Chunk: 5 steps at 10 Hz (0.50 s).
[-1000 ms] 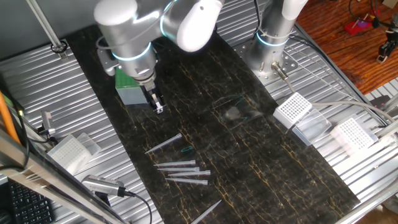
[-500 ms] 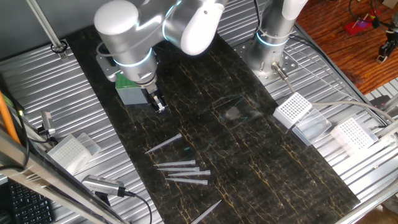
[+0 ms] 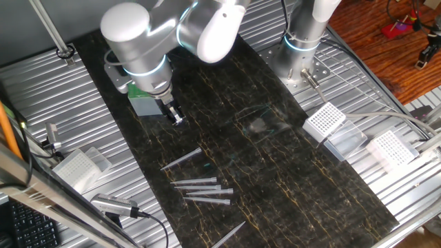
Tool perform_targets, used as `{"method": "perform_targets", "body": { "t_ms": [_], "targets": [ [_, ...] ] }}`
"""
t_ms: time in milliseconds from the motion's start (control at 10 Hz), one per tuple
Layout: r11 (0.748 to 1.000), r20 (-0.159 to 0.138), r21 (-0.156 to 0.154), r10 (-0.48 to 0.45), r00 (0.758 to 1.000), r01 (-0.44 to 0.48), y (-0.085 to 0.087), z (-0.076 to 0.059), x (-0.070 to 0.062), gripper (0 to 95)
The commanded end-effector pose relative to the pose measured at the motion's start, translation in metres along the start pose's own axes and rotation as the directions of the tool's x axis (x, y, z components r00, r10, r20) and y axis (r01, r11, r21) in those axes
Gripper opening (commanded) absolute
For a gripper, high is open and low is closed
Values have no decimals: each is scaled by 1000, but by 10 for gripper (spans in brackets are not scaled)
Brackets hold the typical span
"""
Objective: Insert a large pipette tip into the holder for large pipette tips
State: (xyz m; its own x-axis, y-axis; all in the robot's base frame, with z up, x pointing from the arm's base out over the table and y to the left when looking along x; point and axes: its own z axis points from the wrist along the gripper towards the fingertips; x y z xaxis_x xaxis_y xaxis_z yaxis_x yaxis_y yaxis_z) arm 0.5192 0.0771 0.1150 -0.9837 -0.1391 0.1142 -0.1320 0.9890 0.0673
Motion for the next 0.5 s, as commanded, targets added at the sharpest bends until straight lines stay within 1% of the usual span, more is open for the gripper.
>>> {"method": "perform_targets", "body": {
  "t_ms": [100, 200, 300, 400, 500],
  "targets": [
    [1000, -11, 6, -15, 1000, 15, 0, 0, 0, 0],
    [1000, -8, 16, 6, 1000, -6, 4, -1, -8, 0],
    [1000, -6, 16, 24, 1000, -24, 7, -3, -17, 0],
    [998, -6, 10, 65, 998, -65, 16, -8, -34, 0],
    [996, -1, -6, 89, 996, -89, 22, -11, -42, 0]
  ]
}}
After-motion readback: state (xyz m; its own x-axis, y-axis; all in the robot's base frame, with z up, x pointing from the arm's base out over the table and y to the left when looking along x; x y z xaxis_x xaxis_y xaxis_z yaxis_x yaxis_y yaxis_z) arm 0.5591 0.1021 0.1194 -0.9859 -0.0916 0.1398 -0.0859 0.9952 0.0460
